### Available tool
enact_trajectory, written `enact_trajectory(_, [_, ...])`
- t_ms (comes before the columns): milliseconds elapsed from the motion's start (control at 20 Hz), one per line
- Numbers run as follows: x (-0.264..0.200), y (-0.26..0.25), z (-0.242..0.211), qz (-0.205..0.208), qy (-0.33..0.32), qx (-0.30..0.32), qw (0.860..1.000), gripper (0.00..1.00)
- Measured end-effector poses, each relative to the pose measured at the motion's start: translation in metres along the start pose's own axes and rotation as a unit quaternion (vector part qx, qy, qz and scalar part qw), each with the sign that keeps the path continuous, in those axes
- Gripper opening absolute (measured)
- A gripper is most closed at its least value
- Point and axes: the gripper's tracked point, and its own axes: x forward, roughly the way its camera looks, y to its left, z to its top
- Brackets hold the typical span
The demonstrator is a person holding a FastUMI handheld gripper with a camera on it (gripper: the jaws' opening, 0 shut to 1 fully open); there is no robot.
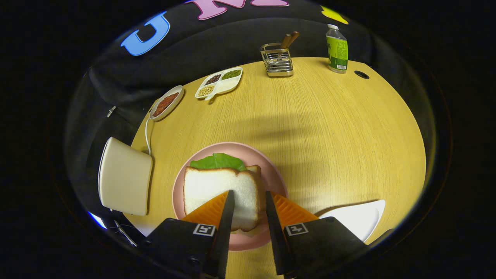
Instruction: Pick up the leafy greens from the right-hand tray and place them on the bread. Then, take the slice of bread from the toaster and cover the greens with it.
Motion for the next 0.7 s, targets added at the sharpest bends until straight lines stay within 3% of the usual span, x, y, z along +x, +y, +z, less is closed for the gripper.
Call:
enact_trajectory(200, [-0.005, 0.000, 0.005, -0.003, -0.017, -0.011, 1.000, 0.63])
enact_trajectory(450, [-0.019, -0.007, 0.012, -0.024, -0.053, -0.025, 0.998, 0.86])
enact_trajectory(700, [-0.032, -0.008, 0.009, -0.026, -0.062, -0.020, 0.998, 0.95])
